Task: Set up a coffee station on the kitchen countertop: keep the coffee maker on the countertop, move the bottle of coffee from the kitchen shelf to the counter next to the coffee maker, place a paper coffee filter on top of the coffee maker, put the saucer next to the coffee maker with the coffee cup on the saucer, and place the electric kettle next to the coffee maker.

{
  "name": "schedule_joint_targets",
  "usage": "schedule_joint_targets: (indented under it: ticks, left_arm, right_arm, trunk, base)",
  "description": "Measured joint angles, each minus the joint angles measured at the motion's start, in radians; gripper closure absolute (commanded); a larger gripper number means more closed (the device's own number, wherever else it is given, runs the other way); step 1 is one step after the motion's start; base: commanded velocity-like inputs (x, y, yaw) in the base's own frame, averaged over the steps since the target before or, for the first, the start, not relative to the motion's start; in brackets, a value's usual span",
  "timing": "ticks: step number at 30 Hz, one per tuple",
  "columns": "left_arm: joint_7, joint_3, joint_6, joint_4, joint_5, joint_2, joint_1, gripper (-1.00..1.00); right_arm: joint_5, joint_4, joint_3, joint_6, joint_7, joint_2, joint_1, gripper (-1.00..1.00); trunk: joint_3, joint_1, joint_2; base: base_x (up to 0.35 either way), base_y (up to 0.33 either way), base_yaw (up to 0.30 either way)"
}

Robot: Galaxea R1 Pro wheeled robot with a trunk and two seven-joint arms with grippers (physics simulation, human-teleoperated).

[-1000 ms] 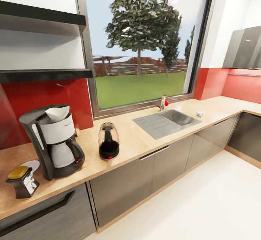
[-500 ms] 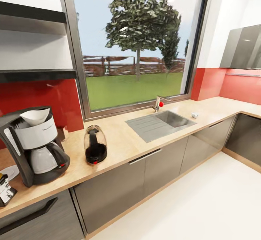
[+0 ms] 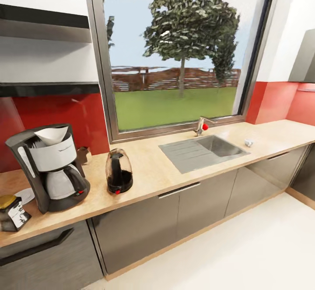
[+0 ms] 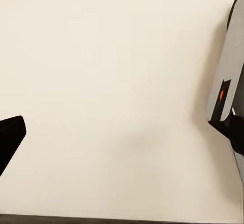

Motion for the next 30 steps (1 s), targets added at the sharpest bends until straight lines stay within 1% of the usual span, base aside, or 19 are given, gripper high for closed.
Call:
schedule_joint_targets:
  ticks: [19,30]
  left_arm:
    - [-0.001,0.001,-0.003,0.0,0.002,0.002,0.0,-1.0]
    - [-0.002,0.0,-0.003,0.0,-0.001,0.001,-0.001,-1.0]
  right_arm:
    - [0.0,0.0,0.0,0.0,0.0,0.0,0.0,-1.0]
    - [0.0,-0.002,-0.001,0.002,0.0,0.0,0.001,-1.0]
  trunk:
    - [-0.012,0.0,0.001]
    - [-0.022,0.0,0.001]
  base:
    - [0.0,-0.003,0.254]
    - [0.0,0.0,0.213]
